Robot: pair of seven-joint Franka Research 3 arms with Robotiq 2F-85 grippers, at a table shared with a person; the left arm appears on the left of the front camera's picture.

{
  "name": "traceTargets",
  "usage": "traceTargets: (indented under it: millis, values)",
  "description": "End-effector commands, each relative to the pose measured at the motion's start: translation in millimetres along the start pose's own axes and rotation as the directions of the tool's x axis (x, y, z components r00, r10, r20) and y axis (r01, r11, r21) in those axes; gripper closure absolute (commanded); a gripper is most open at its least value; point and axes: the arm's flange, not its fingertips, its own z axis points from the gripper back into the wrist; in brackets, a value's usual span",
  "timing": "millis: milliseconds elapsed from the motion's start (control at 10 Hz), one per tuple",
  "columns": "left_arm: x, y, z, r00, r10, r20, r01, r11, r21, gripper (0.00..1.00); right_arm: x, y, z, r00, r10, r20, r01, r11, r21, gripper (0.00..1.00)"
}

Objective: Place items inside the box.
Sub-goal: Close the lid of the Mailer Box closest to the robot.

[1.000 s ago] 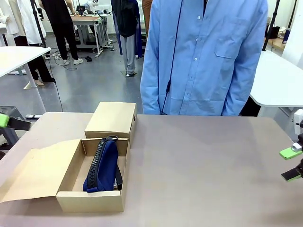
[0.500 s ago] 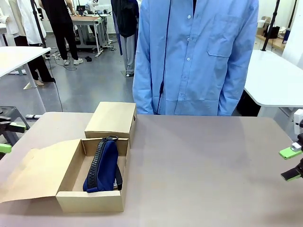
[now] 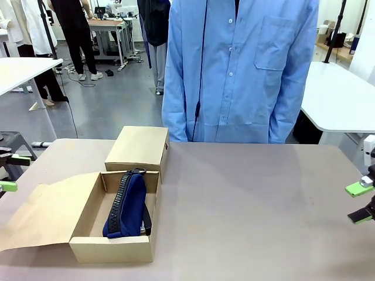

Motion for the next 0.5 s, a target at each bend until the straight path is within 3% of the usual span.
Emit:
traceTargets:
  millis: [0,300,400]
  values:
    - [-11.8,-0.1,4.2,1.0,-0.016,0.009,0.015,1.0,0.02,0.0,0.4,2.1,-0.6,1.0,-0.005,0.014,0.005,1.0,0.016,0.0]
    - [-45.2,21.2,-8.4,0.994,-0.085,-0.073,0.075,0.988,-0.134,0.0,0.4,2.1,-0.6,1.0,-0.005,0.014,0.005,1.0,0.016,0.0]
    - [-57.8,29.2,-4.4,0.991,-0.084,-0.1,0.07,0.988,-0.139,0.0,0.4,2.1,-0.6,1.0,-0.005,0.014,0.005,1.0,0.016,0.0]
